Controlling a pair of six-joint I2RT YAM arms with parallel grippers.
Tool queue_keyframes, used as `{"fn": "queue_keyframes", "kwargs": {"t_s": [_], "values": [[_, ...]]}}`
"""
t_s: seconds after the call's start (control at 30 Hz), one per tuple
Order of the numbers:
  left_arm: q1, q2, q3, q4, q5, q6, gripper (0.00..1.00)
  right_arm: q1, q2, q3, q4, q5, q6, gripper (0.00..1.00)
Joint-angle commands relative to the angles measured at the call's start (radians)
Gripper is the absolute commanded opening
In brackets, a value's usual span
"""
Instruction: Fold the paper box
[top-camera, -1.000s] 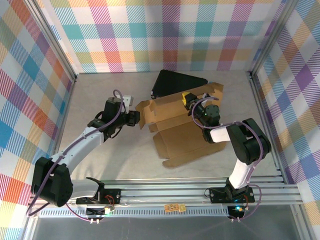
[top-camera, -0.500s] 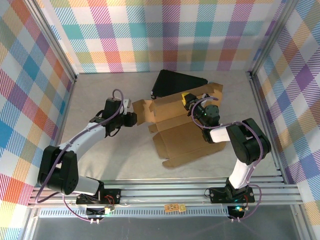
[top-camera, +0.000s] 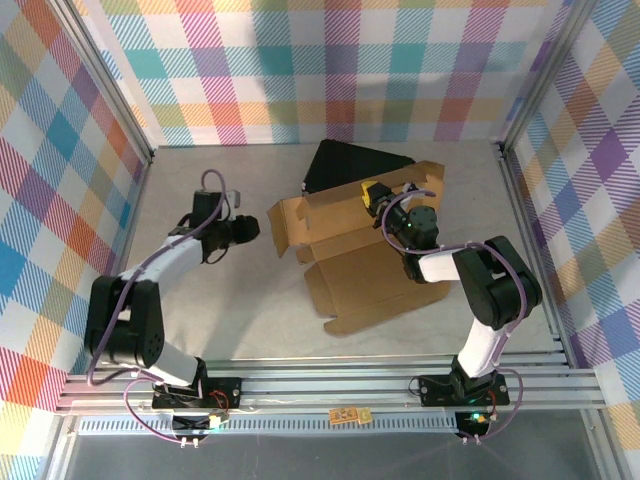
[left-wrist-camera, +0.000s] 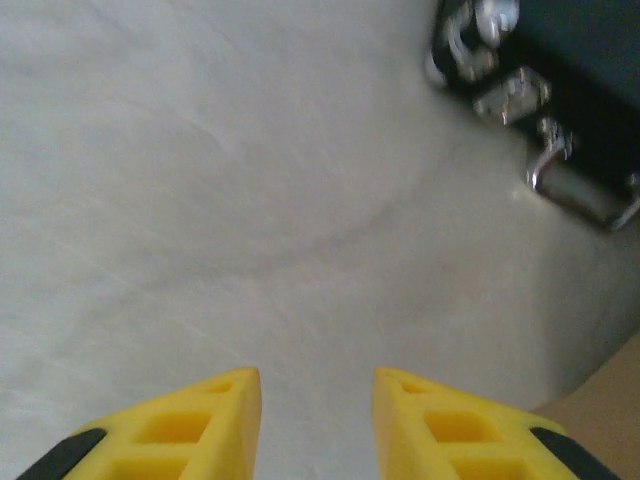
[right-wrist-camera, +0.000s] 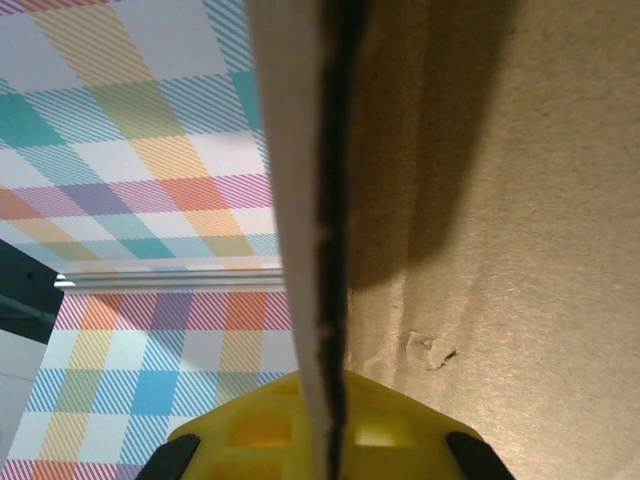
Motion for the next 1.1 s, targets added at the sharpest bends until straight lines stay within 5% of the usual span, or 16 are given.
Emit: {"fn": "queue_keyframes", "kwargs": {"t_s": [0.0,0.33,0.47,0.7,1.07], "values": [[-0.069,-0.003,0.031,0.051,0.090,0.046,0.34,0.010,-0.008,0.040,0.023,-0.007,0.001,0.00],[-0.149,-0.116,-0.049,0.031,-0.010,0.092,0.35,0.019,0.067,0.051,0.112,-0.088,-0.014,0.00],[-0.151,-0.177,-0.072,-0.046,-0.175,0.069,0.35,0.068,0.098,0.109,0.084,-0.062,-0.017,0.00],[-0.065,-0.381,-0.150,-0.179,-0.376,-0.107,0.36,0.208,0.278,0.473,-0.081,-0.095,-0.029,0.00],[0.069,-0.649,-0.192,-0.447,-0.701,-0.189,0.39,0.324,0.696,1.156,-0.372,-0.260,0.006,0.00]]}}
